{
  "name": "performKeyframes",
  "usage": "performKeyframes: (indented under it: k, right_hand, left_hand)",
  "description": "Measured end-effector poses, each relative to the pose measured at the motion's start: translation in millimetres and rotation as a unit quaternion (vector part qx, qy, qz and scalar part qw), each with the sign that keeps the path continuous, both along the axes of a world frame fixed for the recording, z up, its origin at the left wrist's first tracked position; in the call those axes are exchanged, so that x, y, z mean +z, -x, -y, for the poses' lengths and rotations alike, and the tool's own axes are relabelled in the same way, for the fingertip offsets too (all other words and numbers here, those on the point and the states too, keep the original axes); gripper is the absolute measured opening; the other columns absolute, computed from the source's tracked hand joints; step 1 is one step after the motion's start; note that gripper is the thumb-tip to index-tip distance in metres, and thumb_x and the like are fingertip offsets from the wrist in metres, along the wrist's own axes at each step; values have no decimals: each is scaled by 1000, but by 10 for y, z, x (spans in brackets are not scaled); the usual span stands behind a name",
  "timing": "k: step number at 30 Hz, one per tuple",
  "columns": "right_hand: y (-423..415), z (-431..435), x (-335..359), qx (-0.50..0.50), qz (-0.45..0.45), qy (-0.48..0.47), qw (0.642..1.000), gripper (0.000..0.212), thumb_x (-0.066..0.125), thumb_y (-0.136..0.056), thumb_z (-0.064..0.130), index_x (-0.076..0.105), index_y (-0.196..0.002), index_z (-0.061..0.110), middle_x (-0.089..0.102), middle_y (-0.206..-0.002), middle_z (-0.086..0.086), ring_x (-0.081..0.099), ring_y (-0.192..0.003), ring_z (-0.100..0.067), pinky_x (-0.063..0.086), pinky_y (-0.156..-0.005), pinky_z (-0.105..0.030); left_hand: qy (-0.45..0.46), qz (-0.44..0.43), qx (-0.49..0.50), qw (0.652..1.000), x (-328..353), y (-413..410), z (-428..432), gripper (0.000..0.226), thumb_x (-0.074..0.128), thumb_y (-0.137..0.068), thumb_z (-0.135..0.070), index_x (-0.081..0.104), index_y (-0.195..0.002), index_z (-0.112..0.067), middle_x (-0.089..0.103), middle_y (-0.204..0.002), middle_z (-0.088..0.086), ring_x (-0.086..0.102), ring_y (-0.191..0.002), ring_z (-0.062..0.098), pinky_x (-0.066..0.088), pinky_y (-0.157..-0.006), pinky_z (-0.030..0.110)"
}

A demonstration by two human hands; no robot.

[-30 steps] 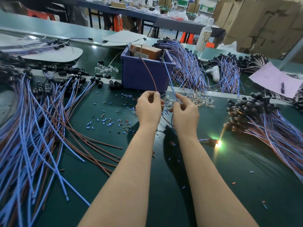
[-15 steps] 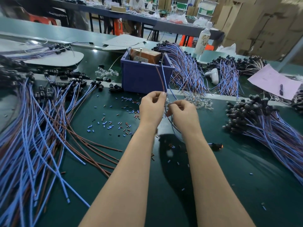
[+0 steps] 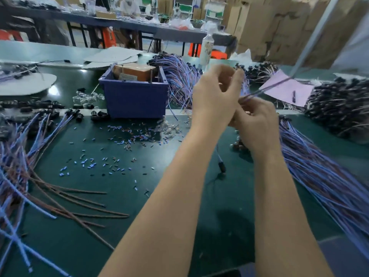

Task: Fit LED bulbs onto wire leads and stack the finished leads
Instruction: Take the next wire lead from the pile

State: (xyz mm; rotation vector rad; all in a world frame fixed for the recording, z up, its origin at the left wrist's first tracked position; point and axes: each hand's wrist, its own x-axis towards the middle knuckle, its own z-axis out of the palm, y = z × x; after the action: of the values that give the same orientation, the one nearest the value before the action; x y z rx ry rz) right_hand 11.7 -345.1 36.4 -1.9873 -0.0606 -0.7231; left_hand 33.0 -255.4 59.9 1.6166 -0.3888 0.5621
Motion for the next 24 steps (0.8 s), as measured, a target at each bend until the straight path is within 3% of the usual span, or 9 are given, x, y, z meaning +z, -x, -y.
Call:
performKeyframes:
  k: [4, 7, 9, 10, 12, 15, 17, 21, 24]
  right_hand:
    - [178, 365, -164, -11, 3, -90, 996, 13, 57, -90, 1, 67, -81, 3, 60, -48, 11, 55, -46, 0, 46, -50, -15]
    - [291, 639, -185, -55, 22, -217, 974, 15, 54, -93, 4, 64, -82, 2, 64, -51, 8, 60, -47, -3, 51, -50, -16]
    - [338, 821, -166, -72, 47, -340, 937, 19, 53, -96, 8, 62, -79, 7, 66, -54, 5, 63, -50, -6, 53, -54, -18]
    - [357, 901, -166, -70, 60, -397, 913, 21, 51, -96, 10, 61, -78, 9, 66, -54, 5, 63, -51, -6, 53, -54, -17]
    - [387, 1028, -192, -58, 74, -489, 867, 23, 50, -98, 13, 61, -78, 10, 66, -54, 5, 62, -50, -3, 51, -51, -15]
    - [419, 1153, -296, -58, 73, -569, 817, 25, 48, -99, 15, 60, -78, 10, 65, -52, 5, 61, -48, -2, 49, -48, -13]
    - [429, 1223, -392, -86, 54, -589, 802, 27, 46, -100, 17, 60, -78, 9, 66, -52, 3, 63, -48, -4, 49, -47, -13]
    - [408, 1317, -583, -155, -54, -568, 806, 44, 39, -102, 32, 58, -73, 6, 64, -48, 1, 62, -43, -7, 48, -41, -15]
    - [390, 1358, -683, -112, -52, -662, 739, 42, 39, -102, 29, 59, -77, 2, 68, -57, -7, 66, -49, -12, 52, -44, -18]
  left_hand:
    - [-66, -7, 17, 998, -111, 80, 449, 23, 53, -95, -30, 54, -76, -17, 57, -69, -5, 53, -68, 14, 36, -61, 19]
    - [-115, -20, 57, 992, -225, 109, 692, 40, 47, -97, -38, 44, -61, -20, 48, -57, -9, 47, -55, 12, 29, -49, 19]
    - [-163, -151, -25, 975, -324, 82, 856, 53, 35, -97, -51, 54, -63, -16, 56, -61, 0, 54, -59, 19, 38, -52, 25]
    - [-171, -245, -104, 949, -380, 91, 942, 63, 28, -97, -57, 60, -70, -11, 60, -63, 3, 57, -56, 19, 42, -49, 23]
    - [-66, -389, -258, 882, -491, 108, 1133, 68, 21, -97, -57, 60, -73, -8, 55, -46, -1, 43, -32, 10, 31, -35, 12]
    - [226, -425, -328, 813, -557, 78, 1377, 40, 30, -103, -36, 47, -75, -14, 41, -40, -8, 26, -27, 1, 19, -32, 9]
    - [289, -401, -306, 813, -555, 7, 1504, 28, 38, -103, -22, 45, -77, -15, 46, -53, -5, 33, -31, -1, 26, -32, 11]
    - [232, -390, -243, 857, -616, -50, 1698, 19, 41, -100, -10, 54, -87, -8, 56, -66, 0, 51, -48, 2, 44, -45, 12]
    - [170, -428, -218, 860, -709, -78, 1761, 29, 36, -99, -2, 51, -117, 14, 59, -73, 11, 52, -49, 8, 43, -47, 17]
